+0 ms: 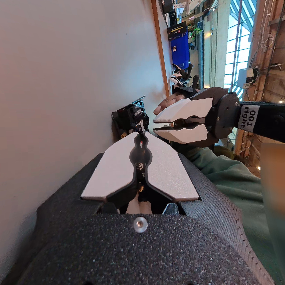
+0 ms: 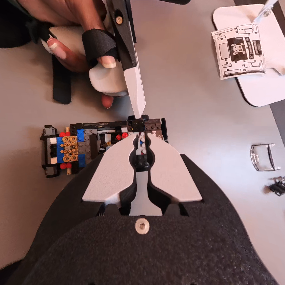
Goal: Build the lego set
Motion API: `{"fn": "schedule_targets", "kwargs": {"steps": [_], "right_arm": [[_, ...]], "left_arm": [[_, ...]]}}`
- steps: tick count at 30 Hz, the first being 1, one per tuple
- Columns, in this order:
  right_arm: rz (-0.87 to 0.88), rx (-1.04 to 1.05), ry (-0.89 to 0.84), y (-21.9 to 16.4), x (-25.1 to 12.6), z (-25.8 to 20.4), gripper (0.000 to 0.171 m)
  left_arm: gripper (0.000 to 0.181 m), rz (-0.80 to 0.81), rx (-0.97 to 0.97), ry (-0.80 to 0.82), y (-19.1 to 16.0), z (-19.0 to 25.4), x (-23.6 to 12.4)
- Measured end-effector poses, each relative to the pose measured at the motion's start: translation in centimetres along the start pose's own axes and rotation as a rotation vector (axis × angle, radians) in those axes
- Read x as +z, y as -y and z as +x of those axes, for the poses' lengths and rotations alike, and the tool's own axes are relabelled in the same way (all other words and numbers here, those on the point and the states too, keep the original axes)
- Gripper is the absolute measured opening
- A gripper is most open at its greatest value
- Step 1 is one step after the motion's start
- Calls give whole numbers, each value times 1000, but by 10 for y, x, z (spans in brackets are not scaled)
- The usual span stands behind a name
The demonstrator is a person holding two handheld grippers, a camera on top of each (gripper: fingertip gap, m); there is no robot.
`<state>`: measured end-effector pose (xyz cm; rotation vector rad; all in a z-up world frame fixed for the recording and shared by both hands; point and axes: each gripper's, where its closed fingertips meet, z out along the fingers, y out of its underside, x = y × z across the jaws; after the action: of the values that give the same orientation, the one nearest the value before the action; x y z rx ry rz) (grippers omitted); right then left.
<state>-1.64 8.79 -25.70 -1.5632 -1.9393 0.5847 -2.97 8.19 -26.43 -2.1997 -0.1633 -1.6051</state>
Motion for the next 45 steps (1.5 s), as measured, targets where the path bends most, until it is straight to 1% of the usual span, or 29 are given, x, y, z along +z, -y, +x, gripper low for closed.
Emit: {"fn": "schedule_targets", "kwargs": {"steps": [6, 11, 16, 19, 26, 34, 36, 39, 42, 45], "right_arm": [[-57, -53, 52, 3, 11, -2, 8], [-123, -57, 70, -2, 16, 1, 1], [-162, -32, 98, -6, 17, 2, 0], [-171, -35, 99, -6, 17, 2, 0], [-183, -37, 87, -6, 17, 2, 0], [-229, -42, 118, -13, 16, 1, 0], [-223, -44, 117, -14, 16, 1, 0], [-172, -37, 55, -7, 7, 14, 0], [-123, 11, 61, 4, -4, 20, 0], [-136, 32, 89, 2, -2, 19, 0]], "left_arm": [[3, 0, -25, 14, 3, -3, 3], [4, -8, -24, 24, 3, -4, 4], [5, -16, -19, 31, 4, -5, 6], [6, -27, 2, 44, 4, -6, 6], [7, -78, 125, 94, 0, -7, 7], [7, -106, 225, 153, 1, -8, 9], [7, -107, 250, 169, 1, -9, 9], [6, -108, 262, 175, 2, -8, 9], [6, -110, 265, 178, 3, -8, 10], [6, -121, 233, 165, 3, -7, 12]]}}
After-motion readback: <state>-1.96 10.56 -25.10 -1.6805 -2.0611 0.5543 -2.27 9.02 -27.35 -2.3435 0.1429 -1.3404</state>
